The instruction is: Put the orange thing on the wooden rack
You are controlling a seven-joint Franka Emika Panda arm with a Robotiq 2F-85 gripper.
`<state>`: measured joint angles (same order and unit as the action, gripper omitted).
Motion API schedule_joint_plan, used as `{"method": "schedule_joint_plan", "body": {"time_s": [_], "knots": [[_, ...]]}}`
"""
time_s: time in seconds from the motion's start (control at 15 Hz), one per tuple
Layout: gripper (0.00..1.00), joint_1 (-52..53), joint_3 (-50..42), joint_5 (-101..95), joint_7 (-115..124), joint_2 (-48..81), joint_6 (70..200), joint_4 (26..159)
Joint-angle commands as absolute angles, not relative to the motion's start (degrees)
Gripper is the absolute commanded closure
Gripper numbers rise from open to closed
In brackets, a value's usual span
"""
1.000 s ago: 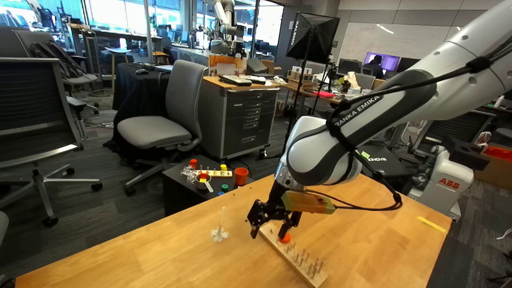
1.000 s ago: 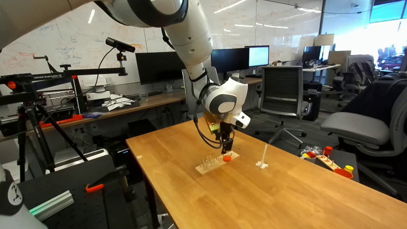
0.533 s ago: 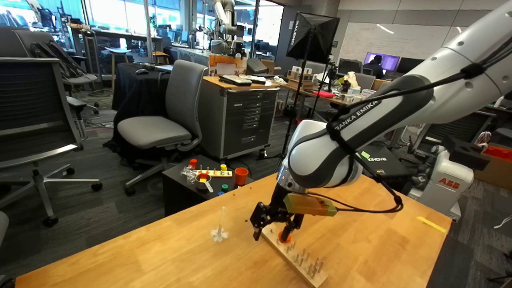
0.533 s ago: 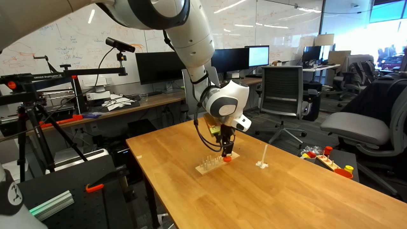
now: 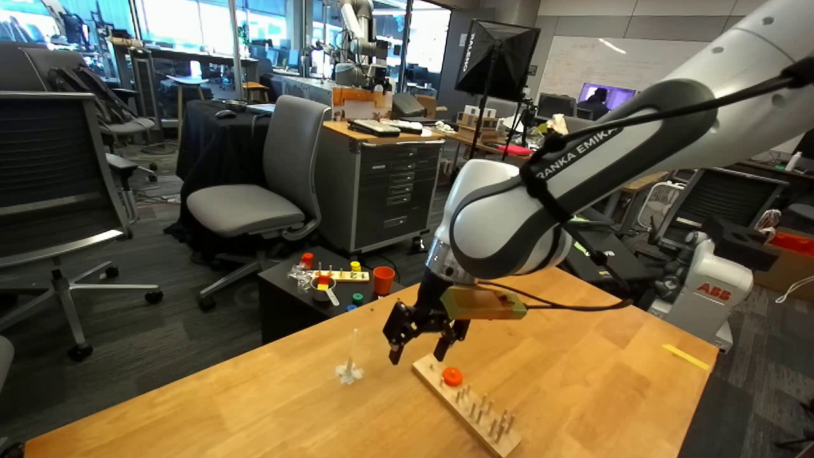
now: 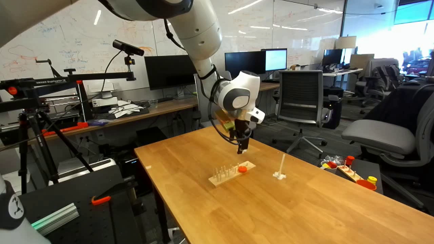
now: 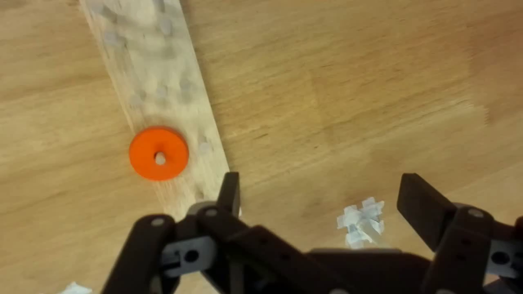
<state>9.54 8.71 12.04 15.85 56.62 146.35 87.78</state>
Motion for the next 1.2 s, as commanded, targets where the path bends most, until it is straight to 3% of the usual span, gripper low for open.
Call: {"method": "schedule_joint_plan", "body": {"time_s": [0.0, 0.8, 1.13], "knots": [[0.00, 13.9, 4.3, 7.5, 17.6, 51.2, 139.1, 86.2], [0.00, 14.5, 1.2, -0.7, 16.7, 47.0, 104.9, 67.2], [0.00, 14.0, 1.9, 0.4, 16.3, 46.1, 105.7, 68.9]]}}
